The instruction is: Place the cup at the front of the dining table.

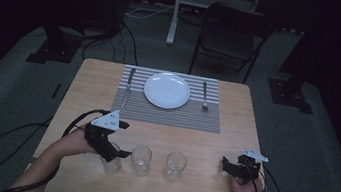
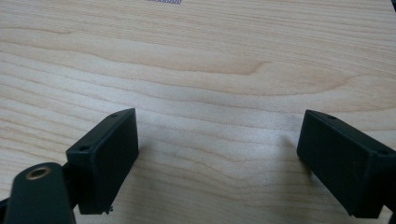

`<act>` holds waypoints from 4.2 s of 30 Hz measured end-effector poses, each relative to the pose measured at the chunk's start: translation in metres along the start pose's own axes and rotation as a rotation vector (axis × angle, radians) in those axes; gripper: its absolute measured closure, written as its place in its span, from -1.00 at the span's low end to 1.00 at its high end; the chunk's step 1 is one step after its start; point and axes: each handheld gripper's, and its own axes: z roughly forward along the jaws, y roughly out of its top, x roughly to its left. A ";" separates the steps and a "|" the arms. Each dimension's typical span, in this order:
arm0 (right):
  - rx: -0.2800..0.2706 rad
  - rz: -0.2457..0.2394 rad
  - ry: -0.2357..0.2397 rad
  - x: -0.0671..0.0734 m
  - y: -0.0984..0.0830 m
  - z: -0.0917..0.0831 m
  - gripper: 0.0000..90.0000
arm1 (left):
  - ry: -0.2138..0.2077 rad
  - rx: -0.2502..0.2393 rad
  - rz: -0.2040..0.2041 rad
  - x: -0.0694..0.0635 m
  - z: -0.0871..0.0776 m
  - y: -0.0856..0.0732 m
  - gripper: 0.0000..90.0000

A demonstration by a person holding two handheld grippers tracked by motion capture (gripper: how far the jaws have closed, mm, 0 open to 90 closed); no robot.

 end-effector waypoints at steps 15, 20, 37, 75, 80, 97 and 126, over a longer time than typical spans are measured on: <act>0.000 0.000 0.000 0.000 0.000 0.000 -0.72 | -0.067 0.060 0.086 -0.007 0.037 0.038 -0.86; 0.000 0.000 0.000 0.000 0.000 0.000 -0.72 | -0.088 0.081 0.101 -0.009 0.048 0.046 -0.86; 0.000 0.000 0.000 0.000 0.000 0.000 -0.72 | -0.133 0.134 0.147 -0.016 0.083 0.065 -0.86; -0.001 0.000 0.001 0.000 0.000 0.000 -0.72 | -0.143 0.387 0.214 -0.035 0.150 0.090 -0.53; 0.000 0.000 0.000 0.000 0.000 0.000 -0.72 | -0.149 0.414 0.228 -0.038 0.156 0.090 -0.38; -0.001 0.001 0.000 0.000 0.000 0.000 -0.72 | -0.164 0.360 0.243 -0.038 0.159 0.090 -0.36; -0.002 0.001 0.000 0.000 0.000 0.000 -0.72 | -0.041 0.322 0.167 -0.001 0.141 0.100 -0.36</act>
